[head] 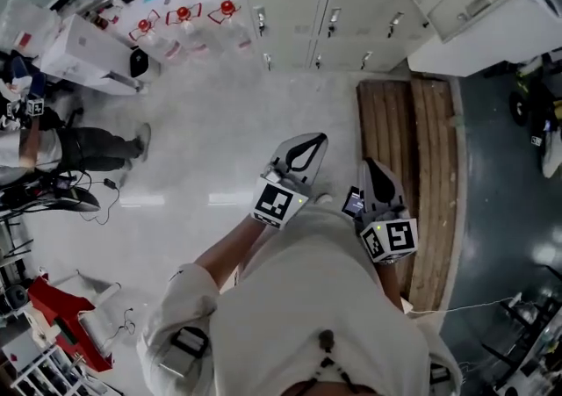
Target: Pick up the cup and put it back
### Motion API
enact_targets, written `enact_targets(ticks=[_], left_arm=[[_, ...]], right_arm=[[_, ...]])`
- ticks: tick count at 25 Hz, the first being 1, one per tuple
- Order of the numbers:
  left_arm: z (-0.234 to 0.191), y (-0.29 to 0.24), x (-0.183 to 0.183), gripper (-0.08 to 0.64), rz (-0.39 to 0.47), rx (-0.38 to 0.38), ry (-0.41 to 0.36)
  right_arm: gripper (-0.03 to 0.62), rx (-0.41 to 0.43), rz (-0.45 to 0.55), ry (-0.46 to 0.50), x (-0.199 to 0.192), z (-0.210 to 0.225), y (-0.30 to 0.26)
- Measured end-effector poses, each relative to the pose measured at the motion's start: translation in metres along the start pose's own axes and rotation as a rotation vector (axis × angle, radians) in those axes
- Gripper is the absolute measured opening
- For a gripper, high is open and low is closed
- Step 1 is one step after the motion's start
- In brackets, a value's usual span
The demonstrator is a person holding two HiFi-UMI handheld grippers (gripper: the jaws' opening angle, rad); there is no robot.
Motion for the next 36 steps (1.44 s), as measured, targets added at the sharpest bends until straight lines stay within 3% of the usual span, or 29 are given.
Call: enact_targets(ticks=[9, 14, 18, 23, 29, 32, 36], left_arm=[[0.095, 0.027, -0.007, 0.009, -0.002, 0.039, 0.005], [0.164, 0.097, -0.01, 0.009, -0.03, 0.144, -0.013], [0.196, 0.161, -0.025, 0.009, -0.092, 0.213, -0.002], [0.205, 0.201, -0.016, 0.009, -0.045, 0.17, -0.029], [0.214, 0.228, -0.007, 0.009, 0.023, -0.06, -0.029], [0.208, 0.273, -0.018, 0.009, 0.018, -0.116, -0.033], [0.179, 0.365, -0.027, 0.009, -0.01, -0.142, -0.038]], right_arm=[[0.025, 0.092, 0.014, 0.015, -0.021, -0.007, 0.089], [0.025, 0.176, 0.002, -0.032, -0.053, -0.022, 0.14], [0.025, 0.206, -0.001, -0.048, -0.076, -0.044, 0.172], [0.025, 0.111, 0.066, -0.017, -0.075, -0.077, 0.211], [0.025, -0.071, 0.104, -0.009, -0.08, -0.123, 0.252], [0.025, -0.157, 0.107, -0.025, -0.099, -0.168, 0.265], [0.025, -0.247, 0.115, -0.135, -0.133, -0.26, 0.276]])
Point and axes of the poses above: the fingertips, and each gripper's own axes: y backward along the fingers, z to its right, x out of its top, the point moved 9 cm from there along y, backward along the fingers, and after that the axes turned 7 degrees about -x, right-handed, at the moved point
